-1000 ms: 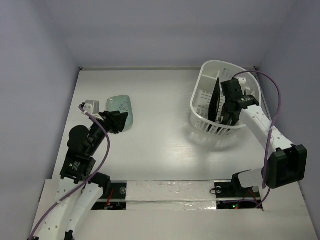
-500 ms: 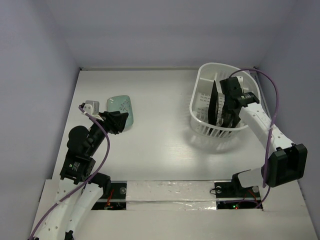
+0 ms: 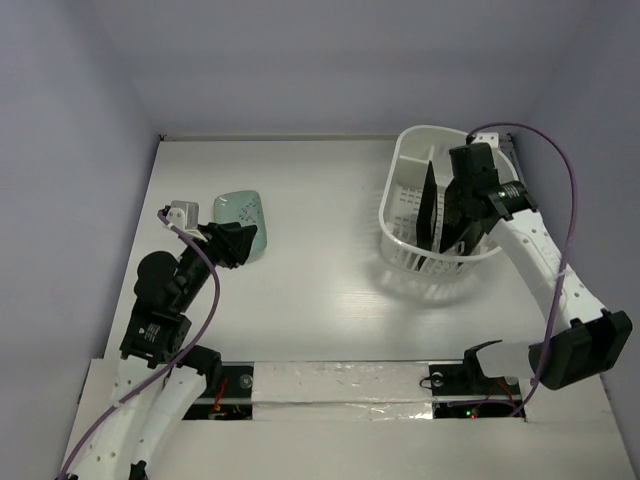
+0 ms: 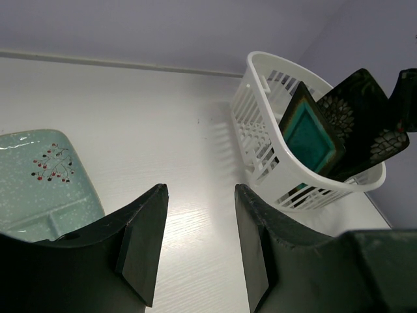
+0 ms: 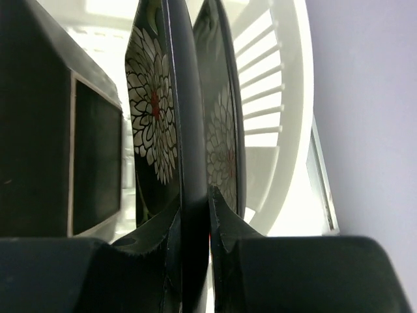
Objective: Unload the plates from the dish rack
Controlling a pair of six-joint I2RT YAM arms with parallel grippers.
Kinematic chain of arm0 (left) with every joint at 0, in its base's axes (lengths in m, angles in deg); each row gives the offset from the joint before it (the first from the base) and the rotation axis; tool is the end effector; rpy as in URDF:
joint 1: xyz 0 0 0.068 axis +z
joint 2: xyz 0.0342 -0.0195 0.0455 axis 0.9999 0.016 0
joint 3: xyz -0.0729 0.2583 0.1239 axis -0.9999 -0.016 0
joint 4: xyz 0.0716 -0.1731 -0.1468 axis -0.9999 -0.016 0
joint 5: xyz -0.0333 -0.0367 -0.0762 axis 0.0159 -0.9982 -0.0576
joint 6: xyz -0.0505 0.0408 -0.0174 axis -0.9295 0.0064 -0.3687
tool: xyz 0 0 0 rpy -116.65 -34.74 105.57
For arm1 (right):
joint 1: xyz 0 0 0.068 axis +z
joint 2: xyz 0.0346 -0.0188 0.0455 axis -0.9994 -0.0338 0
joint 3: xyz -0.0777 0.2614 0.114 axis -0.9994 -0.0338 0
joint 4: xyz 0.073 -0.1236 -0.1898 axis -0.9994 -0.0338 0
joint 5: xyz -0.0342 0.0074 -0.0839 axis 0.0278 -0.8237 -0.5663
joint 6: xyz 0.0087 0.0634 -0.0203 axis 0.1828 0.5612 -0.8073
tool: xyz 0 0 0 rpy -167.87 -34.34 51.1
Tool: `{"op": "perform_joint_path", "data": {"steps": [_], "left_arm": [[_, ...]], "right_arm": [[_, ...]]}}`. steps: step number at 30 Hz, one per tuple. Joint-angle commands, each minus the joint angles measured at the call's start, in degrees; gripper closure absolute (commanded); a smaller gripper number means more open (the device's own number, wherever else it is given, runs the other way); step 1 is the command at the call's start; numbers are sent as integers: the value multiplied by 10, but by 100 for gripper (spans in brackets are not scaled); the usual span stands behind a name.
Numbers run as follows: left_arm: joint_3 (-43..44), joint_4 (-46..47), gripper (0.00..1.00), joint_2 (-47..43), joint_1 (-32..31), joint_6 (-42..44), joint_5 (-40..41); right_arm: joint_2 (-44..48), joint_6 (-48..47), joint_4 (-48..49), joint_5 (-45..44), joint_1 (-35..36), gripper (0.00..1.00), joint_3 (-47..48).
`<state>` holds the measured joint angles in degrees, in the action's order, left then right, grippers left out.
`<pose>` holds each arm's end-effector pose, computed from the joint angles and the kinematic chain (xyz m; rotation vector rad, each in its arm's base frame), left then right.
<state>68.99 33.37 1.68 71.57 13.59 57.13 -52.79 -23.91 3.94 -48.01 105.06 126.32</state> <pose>0.0851 -0.0377 0.3653 0.1237 1.4757 -0.6842 0.2472 0.0423 0.3739 0.1429 2.2448 -0.5118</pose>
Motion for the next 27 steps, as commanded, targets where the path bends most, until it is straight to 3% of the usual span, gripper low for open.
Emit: {"op": "perform_joint_path", "data": {"steps": [1,5,8,14,20,27], "left_arm": [[9,28,58,5,2,-3,-6],[9,27,58,7,2,-2,-5],[9,27,58,7,2,-2,0],[10,23,58,8,2,1,14],[12,18,58,12,7,4,29],[12,15,58,9,18,5,46]], "right_arm": [[61,5,48,-36,12,100,66],[104,14,32,-35,23,100,113],[145,21,32,13,40,100,144],[189,40,89,107,138,100,149],[166,80,189,200,246,100,107],[71,147,358,316,304,100,20]]}}
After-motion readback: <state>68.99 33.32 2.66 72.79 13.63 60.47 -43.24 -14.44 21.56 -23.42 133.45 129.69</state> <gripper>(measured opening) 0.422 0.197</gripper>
